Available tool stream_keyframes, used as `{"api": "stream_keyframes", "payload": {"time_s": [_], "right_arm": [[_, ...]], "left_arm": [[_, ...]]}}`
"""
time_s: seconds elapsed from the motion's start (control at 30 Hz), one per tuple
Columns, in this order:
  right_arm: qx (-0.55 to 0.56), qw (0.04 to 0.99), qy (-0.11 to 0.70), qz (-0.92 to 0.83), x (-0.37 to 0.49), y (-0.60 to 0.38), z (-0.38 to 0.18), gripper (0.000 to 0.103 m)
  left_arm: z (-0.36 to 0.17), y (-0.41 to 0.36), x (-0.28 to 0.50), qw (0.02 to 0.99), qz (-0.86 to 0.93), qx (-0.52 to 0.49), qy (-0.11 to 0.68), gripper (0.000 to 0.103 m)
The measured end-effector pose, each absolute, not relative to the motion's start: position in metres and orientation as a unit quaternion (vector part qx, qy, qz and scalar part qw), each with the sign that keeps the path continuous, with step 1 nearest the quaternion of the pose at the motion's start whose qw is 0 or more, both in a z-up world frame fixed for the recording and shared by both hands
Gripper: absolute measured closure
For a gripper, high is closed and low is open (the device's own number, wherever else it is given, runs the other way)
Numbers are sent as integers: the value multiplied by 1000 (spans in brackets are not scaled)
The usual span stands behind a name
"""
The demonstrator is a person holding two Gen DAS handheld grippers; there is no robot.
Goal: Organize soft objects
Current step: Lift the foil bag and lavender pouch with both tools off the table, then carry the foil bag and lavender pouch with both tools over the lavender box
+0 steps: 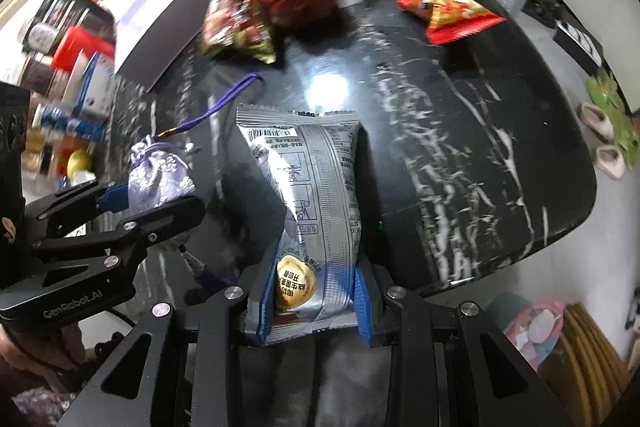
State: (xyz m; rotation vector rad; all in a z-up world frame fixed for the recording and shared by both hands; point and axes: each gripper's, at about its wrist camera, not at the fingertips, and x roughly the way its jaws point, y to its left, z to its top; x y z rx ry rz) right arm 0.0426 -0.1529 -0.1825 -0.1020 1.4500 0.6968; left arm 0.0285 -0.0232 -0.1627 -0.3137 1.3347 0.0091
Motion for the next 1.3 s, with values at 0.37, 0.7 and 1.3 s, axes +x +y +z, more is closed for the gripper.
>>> {"api": "stream_keyframes", "payload": {"time_s": [0.37,0.7,1.3], "right_arm": [[-89,673,628,381,32,-115,-156,71],[-130,659,585,454,24,-83,-114,71],[-159,667,470,556,36,-28,-17,71]], "left_arm": [[-120,10,-6,796,50,-163,580,56],[-71,35,-24,824,97,-166,532,56],[39,87,-26,879,180,-132,422,56]]}}
